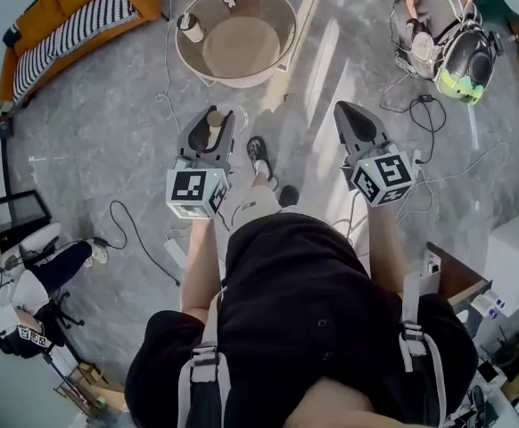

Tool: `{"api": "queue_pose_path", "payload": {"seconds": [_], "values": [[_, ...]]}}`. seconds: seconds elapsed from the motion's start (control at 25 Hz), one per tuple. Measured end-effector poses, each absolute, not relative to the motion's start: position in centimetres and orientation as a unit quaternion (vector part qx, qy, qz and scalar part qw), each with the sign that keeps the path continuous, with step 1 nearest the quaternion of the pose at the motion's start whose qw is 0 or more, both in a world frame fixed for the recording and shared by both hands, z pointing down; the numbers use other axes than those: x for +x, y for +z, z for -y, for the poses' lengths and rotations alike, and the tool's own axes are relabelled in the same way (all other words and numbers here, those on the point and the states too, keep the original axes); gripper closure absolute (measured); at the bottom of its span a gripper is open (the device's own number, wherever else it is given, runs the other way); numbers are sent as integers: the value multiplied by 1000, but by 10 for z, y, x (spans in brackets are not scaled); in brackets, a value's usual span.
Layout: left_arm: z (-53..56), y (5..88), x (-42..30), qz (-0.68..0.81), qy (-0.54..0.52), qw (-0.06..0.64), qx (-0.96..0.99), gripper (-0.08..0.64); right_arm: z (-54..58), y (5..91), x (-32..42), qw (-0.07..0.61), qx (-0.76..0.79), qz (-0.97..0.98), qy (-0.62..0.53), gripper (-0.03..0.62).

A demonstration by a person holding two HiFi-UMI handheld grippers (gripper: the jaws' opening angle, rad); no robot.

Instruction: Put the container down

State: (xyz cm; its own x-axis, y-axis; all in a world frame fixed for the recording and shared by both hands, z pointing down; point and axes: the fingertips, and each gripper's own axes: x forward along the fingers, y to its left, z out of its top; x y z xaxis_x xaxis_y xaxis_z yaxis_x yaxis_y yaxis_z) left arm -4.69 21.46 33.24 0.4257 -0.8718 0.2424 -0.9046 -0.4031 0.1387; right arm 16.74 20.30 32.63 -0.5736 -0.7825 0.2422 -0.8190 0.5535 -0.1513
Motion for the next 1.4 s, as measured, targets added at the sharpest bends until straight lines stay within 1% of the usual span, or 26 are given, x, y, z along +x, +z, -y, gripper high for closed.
{"api": "queue_pose_path", "payload": {"seconds": [0.24,0.44,0.68,1.12,1.4], "values": [[-157,328,-62,524,59,121,841,416,-144,313,137,85,452,882,108,588],[-112,328,-81,510,55,102,852,416,-101,306,110,86,453,881,107,588],[-74,330,-96,497,50,106,860,416,-67,307,86,87,460,876,112,588],[-41,345,-91,474,56,121,870,416,-44,316,79,94,470,869,127,588],[-28,350,-84,492,58,124,860,416,-20,323,76,95,440,883,131,588]]}}
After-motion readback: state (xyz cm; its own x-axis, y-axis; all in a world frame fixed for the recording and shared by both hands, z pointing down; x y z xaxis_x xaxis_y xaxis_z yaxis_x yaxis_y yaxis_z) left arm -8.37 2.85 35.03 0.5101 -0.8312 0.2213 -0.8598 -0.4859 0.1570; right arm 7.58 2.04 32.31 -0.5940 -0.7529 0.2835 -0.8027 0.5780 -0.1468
